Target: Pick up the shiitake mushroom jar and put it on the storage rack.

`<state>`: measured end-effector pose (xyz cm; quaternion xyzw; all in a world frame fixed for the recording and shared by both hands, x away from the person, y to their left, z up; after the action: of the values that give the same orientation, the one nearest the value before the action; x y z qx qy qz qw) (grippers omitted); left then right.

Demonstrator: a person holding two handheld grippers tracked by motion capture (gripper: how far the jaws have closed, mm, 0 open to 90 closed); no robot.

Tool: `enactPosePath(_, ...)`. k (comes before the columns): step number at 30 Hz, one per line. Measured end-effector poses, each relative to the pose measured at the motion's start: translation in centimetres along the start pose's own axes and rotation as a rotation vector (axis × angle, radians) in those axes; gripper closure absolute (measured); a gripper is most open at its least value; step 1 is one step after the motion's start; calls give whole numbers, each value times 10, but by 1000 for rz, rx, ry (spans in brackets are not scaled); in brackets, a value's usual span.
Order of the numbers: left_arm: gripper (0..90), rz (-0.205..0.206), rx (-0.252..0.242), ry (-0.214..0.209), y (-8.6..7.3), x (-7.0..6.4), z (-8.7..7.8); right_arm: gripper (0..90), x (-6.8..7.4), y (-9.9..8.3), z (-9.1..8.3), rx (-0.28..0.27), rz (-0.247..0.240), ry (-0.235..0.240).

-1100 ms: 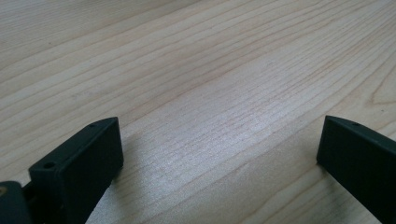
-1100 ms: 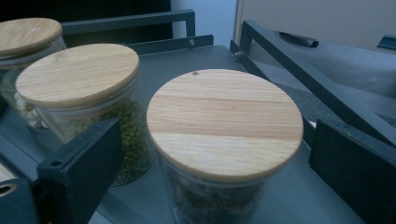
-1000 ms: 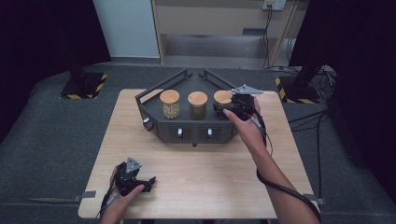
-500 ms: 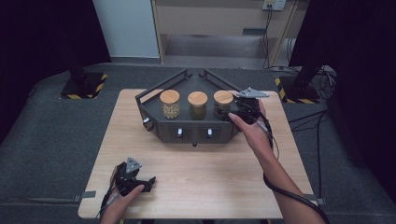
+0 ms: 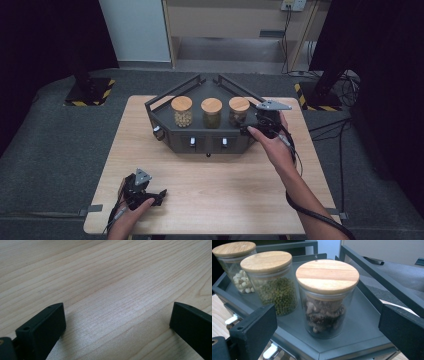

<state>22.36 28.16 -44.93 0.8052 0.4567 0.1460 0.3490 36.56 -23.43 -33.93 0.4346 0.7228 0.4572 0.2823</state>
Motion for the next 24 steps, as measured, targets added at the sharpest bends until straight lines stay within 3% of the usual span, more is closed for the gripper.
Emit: enactPosePath(24,0,-1,0,1,0,0,0,16,-1,-22,-18,-7,6,25)
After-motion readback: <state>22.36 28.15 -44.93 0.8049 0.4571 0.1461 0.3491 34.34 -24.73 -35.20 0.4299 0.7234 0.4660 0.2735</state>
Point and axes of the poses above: each handheld gripper's, and its own axes: z roughly forward along the jaws, y roughly out of its top, x roughly to its left, the point moved 1 cm from there along z, roughly forward along the jaws, and after that the axes turned 8 degrees about -y, right-handed, at the moved point
